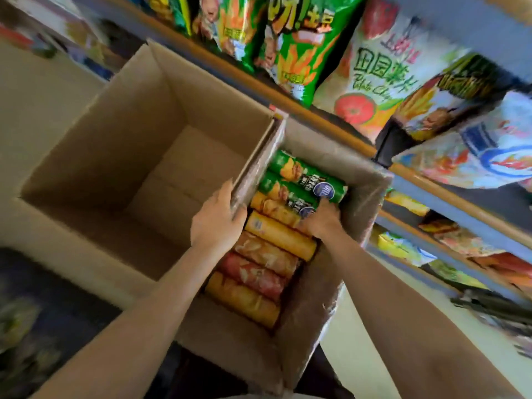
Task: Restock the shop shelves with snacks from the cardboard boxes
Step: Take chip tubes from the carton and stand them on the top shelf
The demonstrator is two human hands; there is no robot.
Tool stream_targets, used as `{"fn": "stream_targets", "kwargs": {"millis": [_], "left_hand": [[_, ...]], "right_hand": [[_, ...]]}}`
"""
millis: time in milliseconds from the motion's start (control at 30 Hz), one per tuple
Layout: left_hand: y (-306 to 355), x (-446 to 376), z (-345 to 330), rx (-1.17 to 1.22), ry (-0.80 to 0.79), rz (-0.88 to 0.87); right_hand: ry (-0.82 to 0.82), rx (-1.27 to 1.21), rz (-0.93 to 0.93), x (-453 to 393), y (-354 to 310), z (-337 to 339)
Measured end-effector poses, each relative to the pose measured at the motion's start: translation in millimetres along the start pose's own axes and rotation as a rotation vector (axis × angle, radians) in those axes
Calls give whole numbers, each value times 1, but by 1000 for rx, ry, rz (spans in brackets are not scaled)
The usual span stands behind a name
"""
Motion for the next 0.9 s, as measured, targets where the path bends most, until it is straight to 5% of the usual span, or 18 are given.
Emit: {"fn": "stream_targets", "kwargs": {"millis": [200, 367, 467, 700, 900], "left_hand": [[1, 0, -1, -50, 6, -29], [39, 19, 5, -225, 189, -456], [73, 24, -27, -208, 1, -635], [81, -17, -93, 273, -479, -318], [38, -20, -120, 837, -553, 30]], "right_hand": [[190, 498, -76, -16, -1, -16], [50, 370, -22, 15, -3, -2], [66, 256, 103, 57, -14, 29], [-46, -381, 254, 98, -21, 73], [-240, -1211, -73, 21, 2, 1]]}}
Point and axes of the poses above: each hand's wrist, its own x-axis away from the middle knuckle, its own z-axis out of the back of the hand, y = z × x, the point moved 9 cm from there along -x, towards the middle knuckle, and after that the axes turned 10 degrees about -y, right-handed, at the moved point
